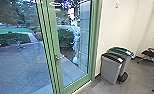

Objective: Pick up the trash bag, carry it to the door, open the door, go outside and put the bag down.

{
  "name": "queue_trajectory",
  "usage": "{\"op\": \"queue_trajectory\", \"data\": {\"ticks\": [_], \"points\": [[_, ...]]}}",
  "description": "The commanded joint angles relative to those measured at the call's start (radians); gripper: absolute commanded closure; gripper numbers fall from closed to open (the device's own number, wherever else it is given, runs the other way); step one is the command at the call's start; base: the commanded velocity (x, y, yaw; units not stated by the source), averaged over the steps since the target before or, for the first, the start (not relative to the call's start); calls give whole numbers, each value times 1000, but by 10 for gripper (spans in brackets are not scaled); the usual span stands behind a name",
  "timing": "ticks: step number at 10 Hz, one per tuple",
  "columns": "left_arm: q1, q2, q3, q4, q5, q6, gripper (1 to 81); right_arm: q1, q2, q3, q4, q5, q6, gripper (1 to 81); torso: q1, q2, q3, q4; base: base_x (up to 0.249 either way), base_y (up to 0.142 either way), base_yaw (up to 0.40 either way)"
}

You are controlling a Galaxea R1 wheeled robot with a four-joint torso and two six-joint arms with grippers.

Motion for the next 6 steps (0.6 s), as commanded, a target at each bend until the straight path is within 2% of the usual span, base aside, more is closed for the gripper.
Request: {"op": "queue_trajectory", "data": {"ticks": [1,6], "points": [[-45,2,-1,7,60,8,811,36,3,0,0,-55,0,10,1,0,0,0,143,0,0],[-45,2,-1,7,60,8,811,43,4,0,-5,-55,0,10,1,0,0,0,143,0,0]]}}
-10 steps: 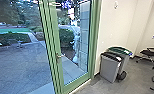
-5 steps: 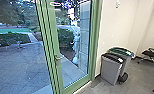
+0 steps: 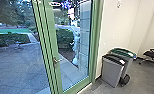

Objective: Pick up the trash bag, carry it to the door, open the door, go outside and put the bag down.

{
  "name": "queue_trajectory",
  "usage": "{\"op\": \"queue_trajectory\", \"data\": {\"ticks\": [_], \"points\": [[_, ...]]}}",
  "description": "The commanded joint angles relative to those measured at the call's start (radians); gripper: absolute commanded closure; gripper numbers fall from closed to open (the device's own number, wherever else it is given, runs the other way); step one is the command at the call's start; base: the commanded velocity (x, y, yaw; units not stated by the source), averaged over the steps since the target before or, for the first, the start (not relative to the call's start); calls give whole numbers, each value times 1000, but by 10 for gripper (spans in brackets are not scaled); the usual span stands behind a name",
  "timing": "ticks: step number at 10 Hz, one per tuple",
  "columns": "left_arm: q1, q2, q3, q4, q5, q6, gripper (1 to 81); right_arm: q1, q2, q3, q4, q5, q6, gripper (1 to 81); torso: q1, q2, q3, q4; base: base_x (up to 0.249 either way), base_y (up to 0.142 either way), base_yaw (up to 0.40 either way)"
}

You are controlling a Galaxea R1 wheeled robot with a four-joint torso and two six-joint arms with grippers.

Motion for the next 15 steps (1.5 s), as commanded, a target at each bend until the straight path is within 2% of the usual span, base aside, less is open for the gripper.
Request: {"op": "queue_trajectory", "data": {"ticks": [1,8,15], "points": [[-45,1,-2,7,60,8,811,44,4,0,-4,-55,0,10,1,0,0,0,143,0,0],[-45,3,0,7,60,8,811,46,4,-1,-6,-56,0,10,1,0,0,0,143,-79,0],[-47,1,0,7,60,8,811,36,0,-3,0,-55,0,10,1,0,0,0,127,0,0]]}}
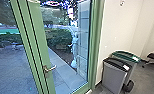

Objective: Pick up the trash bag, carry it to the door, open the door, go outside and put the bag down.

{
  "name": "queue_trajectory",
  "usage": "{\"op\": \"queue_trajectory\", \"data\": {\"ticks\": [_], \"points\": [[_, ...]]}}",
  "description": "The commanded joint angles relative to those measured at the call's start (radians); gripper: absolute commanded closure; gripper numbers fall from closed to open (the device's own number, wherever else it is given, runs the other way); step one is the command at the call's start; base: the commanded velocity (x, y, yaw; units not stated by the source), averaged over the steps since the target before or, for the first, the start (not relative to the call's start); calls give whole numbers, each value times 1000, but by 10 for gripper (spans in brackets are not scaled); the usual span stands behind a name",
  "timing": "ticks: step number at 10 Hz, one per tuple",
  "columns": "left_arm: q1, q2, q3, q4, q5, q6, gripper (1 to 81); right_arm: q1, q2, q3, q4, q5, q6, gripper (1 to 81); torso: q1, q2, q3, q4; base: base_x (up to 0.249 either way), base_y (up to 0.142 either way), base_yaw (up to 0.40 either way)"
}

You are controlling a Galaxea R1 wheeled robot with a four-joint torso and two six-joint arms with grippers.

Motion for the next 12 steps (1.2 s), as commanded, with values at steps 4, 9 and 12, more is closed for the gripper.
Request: {"op": "queue_trajectory", "data": {"ticks": [4,9,12], "points": [[-46,1,3,7,66,8,811,39,2,1,0,-55,0,10,1,0,0,0,125,0,0],[-42,-2,1,5,66,8,811,42,5,1,0,-55,0,10,1,0,0,0,122,0,0],[-42,1,1,7,66,8,811,40,4,1,0,-55,0,10,1,0,0,0,114,0,0]]}}
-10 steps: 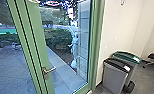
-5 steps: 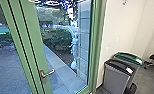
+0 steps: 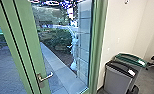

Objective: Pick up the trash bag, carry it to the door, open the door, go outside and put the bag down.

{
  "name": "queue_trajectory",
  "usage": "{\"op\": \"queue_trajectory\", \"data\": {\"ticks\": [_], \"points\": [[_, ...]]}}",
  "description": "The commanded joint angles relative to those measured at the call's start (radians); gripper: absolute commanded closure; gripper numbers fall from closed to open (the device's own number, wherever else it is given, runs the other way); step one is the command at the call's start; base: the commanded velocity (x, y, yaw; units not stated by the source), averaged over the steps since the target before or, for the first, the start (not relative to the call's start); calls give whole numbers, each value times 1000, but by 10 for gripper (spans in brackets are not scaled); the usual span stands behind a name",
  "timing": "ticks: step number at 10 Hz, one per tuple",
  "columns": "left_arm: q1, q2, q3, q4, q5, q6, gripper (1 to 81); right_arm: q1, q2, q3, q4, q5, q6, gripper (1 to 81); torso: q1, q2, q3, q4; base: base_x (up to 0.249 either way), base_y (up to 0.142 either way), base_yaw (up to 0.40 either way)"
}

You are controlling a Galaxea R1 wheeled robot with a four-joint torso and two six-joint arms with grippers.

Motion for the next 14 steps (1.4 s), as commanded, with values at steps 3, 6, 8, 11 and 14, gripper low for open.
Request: {"op": "queue_trajectory", "data": {"ticks": [3,6,8,11,14], "points": [[-42,1,1,7,66,8,811,42,4,1,0,-55,0,10,1,0,0,0,110,0,0],[-42,3,3,7,66,8,811,43,4,1,-1,-55,0,10,1,0,0,0,110,0,0],[-42,4,3,10,66,8,811,43,4,1,-1,-55,0,10,1,0,0,0,105,0,0],[-43,6,4,15,66,9,811,48,4,1,-1,-55,0,10,1,0,0,0,91,0,0],[-43,6,4,15,66,9,811,48,4,1,-1,-55,0,10,1,0,0,0,0,0,0]]}}
